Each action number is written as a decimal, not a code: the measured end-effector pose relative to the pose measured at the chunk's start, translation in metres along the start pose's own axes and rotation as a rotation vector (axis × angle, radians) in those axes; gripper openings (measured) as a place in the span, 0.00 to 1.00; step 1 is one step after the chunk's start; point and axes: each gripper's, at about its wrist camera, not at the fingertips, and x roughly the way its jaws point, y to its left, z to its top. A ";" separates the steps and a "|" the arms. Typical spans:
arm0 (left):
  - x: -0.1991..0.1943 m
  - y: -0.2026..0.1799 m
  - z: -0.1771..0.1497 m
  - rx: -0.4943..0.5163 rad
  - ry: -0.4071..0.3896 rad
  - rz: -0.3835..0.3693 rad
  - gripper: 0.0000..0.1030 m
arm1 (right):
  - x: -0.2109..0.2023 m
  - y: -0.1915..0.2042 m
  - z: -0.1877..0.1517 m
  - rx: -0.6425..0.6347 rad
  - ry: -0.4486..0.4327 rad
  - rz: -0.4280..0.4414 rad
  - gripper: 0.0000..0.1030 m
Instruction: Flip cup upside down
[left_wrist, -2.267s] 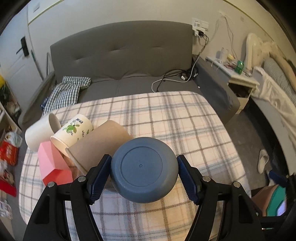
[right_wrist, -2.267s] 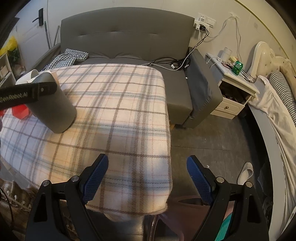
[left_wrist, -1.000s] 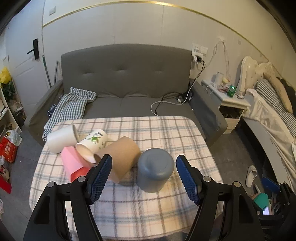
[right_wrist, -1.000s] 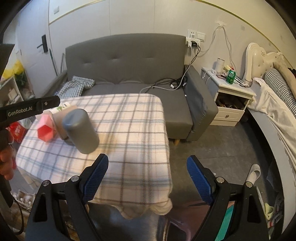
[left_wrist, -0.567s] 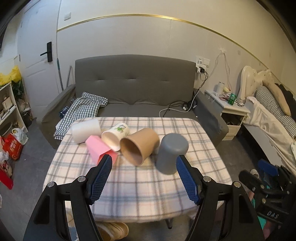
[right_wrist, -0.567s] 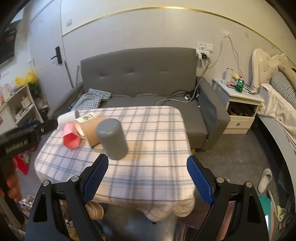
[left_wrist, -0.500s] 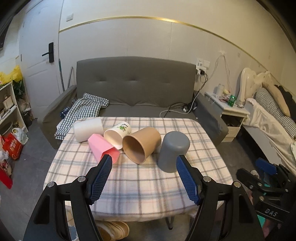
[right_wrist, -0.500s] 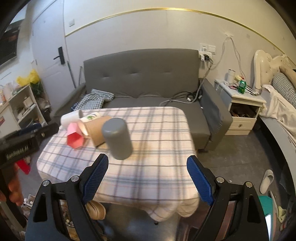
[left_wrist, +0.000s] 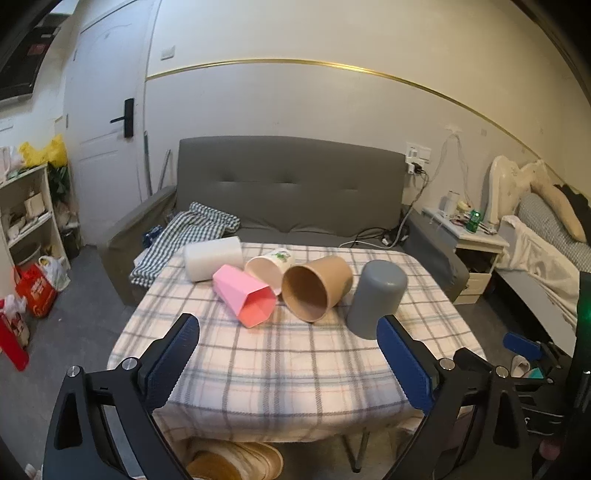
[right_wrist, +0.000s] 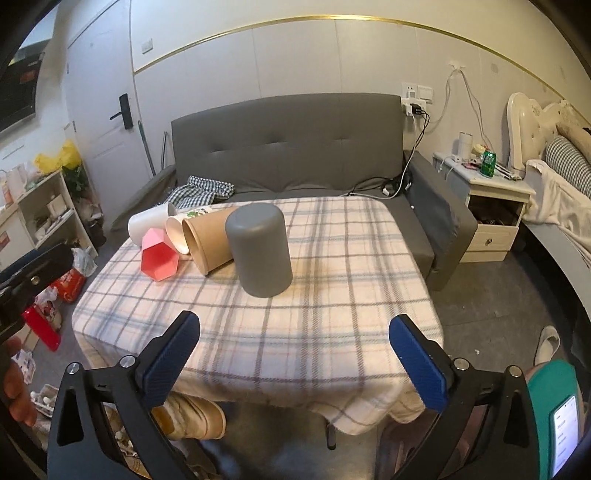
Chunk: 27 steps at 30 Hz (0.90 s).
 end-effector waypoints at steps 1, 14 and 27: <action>0.001 0.002 -0.001 -0.003 0.003 0.012 0.97 | 0.001 0.001 -0.001 -0.004 0.001 -0.002 1.00; 0.008 0.005 -0.011 -0.017 0.044 0.015 0.97 | -0.004 0.014 0.004 -0.042 -0.033 -0.008 1.00; 0.009 0.005 -0.014 -0.016 0.053 0.013 0.97 | -0.011 0.016 0.007 -0.041 -0.050 -0.008 1.00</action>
